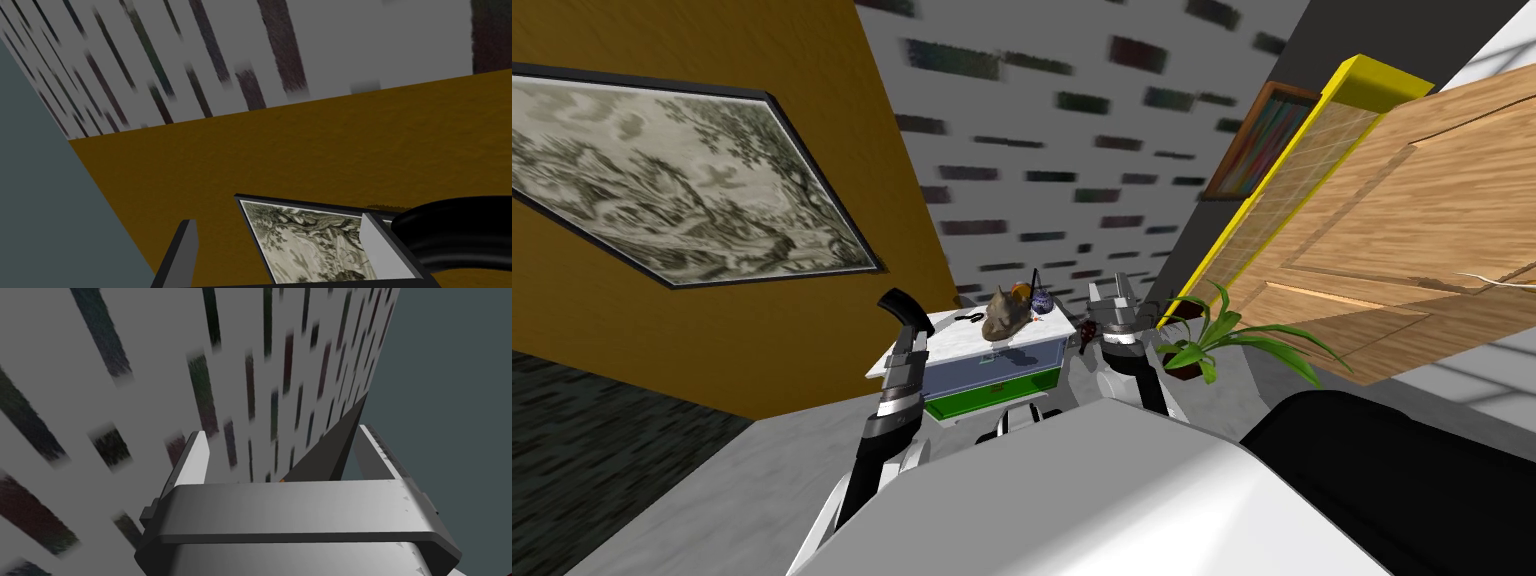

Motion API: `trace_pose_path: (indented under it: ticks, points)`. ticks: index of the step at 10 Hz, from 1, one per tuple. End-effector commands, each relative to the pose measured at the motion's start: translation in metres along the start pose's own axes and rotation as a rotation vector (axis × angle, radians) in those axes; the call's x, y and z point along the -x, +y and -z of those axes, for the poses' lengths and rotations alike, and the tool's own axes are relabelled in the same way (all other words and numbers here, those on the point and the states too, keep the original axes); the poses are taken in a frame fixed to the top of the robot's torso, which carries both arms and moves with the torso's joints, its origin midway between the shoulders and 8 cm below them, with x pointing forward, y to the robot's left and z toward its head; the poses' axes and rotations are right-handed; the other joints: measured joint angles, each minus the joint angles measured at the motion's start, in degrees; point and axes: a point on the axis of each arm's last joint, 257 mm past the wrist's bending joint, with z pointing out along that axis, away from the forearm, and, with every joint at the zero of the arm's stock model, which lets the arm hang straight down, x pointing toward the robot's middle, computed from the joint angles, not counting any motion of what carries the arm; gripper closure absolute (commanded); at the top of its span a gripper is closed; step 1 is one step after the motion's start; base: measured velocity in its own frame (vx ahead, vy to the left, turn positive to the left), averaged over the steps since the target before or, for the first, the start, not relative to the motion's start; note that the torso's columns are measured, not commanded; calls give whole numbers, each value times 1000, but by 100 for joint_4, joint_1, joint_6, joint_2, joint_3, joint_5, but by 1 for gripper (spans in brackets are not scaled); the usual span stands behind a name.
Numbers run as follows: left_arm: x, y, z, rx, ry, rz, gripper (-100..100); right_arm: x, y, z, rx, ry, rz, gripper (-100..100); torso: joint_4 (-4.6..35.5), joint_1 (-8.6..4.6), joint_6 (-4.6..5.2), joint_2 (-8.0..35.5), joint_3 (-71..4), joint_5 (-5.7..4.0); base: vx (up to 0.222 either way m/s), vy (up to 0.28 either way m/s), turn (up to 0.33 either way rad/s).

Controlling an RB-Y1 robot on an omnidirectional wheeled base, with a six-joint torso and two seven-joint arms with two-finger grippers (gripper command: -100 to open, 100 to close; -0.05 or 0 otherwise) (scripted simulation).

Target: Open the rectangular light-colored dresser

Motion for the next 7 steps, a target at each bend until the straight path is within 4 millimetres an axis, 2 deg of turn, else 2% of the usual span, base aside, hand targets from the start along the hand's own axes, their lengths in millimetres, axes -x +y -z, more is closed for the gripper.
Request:
trace_pose_path:
  ticks: [1,7]
  points:
    - [-7,21,9,18,26,-19,-100,0,0,0,0,0,0,0,0,0,0,0,1,0,20,-22,11]
    - [-17,63,31,57,68,-54,-100,0,0,0,0,0,0,0,-1,0,0,-2,-1,0,21,-20,8]
